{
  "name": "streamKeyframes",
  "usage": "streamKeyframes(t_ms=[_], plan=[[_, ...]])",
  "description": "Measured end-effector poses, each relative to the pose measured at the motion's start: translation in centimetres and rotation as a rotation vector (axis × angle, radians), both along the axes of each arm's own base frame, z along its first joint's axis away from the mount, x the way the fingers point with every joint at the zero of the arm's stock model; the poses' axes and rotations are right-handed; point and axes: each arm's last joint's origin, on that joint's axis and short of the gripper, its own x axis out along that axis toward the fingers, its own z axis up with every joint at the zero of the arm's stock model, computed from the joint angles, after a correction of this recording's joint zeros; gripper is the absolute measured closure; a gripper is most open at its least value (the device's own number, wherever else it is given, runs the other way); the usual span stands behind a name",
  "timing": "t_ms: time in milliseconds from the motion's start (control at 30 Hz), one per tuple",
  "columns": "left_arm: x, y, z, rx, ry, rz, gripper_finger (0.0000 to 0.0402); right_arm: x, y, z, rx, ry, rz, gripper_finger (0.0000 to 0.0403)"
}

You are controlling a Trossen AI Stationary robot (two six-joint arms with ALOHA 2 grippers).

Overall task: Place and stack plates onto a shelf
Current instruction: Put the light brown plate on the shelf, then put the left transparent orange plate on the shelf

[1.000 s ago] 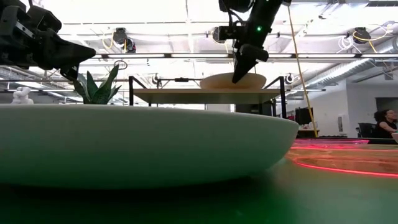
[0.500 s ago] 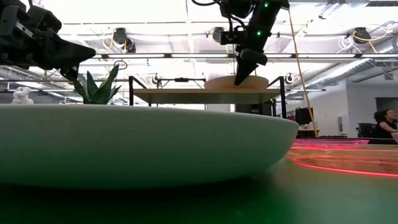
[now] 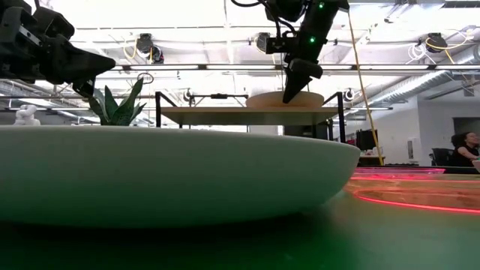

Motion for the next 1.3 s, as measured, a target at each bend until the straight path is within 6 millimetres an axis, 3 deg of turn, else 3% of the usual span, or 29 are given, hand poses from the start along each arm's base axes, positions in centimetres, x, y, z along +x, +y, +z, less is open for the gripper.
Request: streamKeyframes(t_ms=[433,867,1100,1300], plan=[[0.0,0.0,0.0,-0.004,0.000,0.000,0.0400,0.0,0.0,0.0,0.001,-0.003,-0.007,0.0332],[0.0,0.0,0.0,-0.023,0.000,-0.001,0.0400,1.0,1.0,0.4,-0.019,-0.096,0.013,0.0254],[0.0,0.0,0.0,-0.031,0.005,-0.001,0.0400,0.5,2.9,2.8,-0.093,-0.195,0.023,0.0221],[0.3,0.0,-0.3,-0.077,0.043,-0.007,0.0400,-0.9,6.5,5.4,-0.025,-0.345,0.037,0.0216]])
